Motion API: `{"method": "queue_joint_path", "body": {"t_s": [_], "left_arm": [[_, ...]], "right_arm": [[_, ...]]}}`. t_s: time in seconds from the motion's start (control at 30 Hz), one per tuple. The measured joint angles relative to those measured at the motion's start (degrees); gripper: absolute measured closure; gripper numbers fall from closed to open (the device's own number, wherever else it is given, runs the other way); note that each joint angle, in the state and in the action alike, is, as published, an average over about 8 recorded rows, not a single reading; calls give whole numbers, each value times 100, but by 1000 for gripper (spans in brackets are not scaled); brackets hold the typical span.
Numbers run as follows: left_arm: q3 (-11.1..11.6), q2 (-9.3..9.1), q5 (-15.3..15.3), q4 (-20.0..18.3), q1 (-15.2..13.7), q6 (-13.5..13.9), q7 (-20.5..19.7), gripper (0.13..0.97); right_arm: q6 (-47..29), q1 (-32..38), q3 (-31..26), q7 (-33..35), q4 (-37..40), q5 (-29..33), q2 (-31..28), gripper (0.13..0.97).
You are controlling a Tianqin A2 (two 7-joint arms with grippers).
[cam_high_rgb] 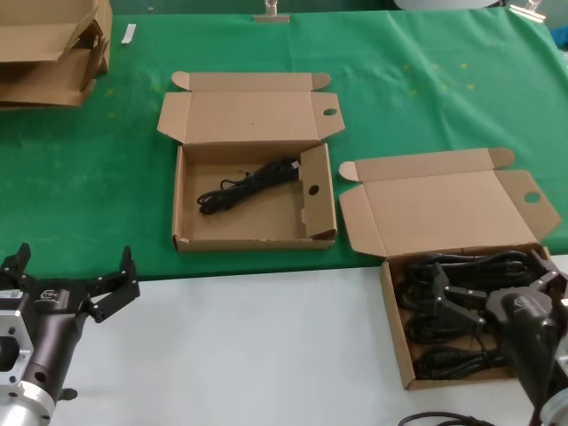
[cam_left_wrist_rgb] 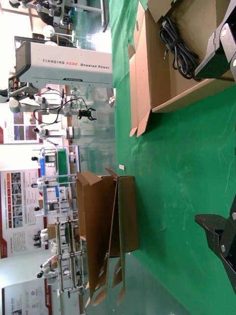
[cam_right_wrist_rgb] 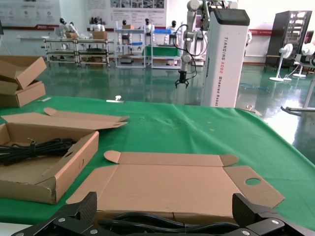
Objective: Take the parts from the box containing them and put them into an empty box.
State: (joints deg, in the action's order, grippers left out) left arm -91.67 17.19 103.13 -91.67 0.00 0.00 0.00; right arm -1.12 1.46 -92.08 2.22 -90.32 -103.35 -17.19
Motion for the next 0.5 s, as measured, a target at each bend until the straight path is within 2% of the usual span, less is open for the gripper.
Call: {"method": "queue_joint_path", "body": {"t_s": [0.5], "left_arm": [[0,0,0,0,0,0,0,132]], "right_arm": [[0,0,0,0,0,0,0,129]]}}
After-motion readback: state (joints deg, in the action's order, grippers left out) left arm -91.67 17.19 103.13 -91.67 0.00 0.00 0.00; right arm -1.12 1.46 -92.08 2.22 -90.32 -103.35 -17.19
